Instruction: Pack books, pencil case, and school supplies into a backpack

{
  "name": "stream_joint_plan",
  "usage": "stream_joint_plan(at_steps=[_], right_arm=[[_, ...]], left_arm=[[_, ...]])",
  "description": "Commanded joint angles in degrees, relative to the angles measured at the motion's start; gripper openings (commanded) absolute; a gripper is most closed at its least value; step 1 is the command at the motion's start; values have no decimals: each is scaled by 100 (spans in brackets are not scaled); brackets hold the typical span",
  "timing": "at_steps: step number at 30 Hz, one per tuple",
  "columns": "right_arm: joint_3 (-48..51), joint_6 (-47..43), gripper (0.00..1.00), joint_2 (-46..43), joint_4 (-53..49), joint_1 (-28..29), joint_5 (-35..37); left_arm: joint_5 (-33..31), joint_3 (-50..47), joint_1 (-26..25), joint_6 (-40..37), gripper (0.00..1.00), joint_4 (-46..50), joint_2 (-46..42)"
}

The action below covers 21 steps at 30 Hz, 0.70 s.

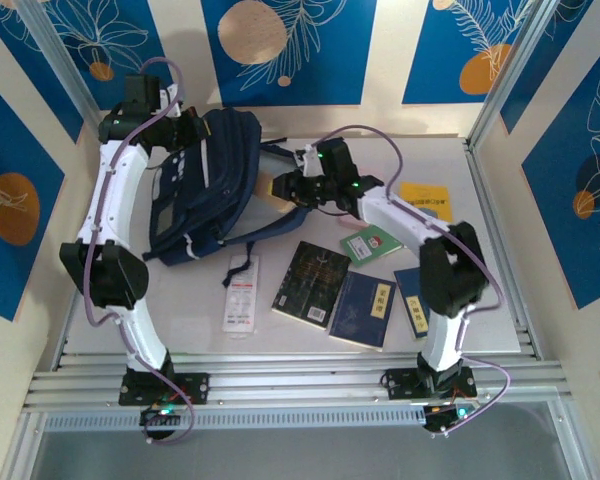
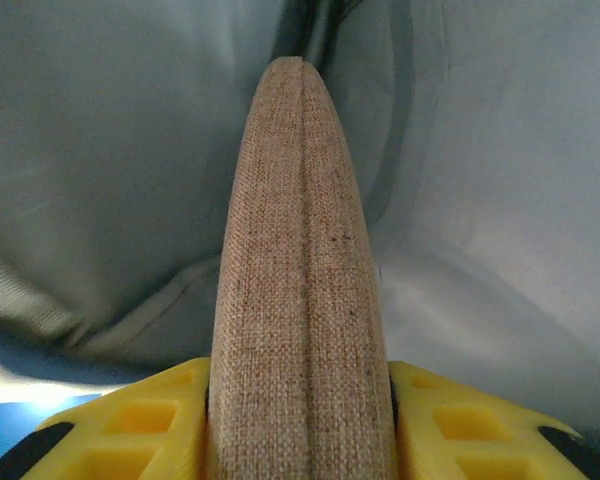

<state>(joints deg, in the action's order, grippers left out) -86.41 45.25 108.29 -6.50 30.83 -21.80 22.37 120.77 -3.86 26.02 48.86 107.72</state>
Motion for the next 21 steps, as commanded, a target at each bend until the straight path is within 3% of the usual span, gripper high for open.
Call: stream_joint_plan(at_steps=[1, 8, 13, 18, 21], right_arm=[[-825, 236, 38, 717, 249, 210, -508], [-3418, 417, 45, 2814, -612, 789, -683], [-4986, 311, 69, 4044, -1283, 1127, -341], [-5074, 94, 87, 3840, -1423, 1109, -20], [-4641, -205, 88, 3332, -1375, 1003, 21]], left_arm=[[608, 155, 17, -93, 0, -674, -500], [980, 257, 16, -72, 0, -726, -410], [807, 468, 24, -147, 0, -587, -333], [530, 487, 144, -244, 0, -424, -296], [189, 480, 292, -340, 0, -244, -293]])
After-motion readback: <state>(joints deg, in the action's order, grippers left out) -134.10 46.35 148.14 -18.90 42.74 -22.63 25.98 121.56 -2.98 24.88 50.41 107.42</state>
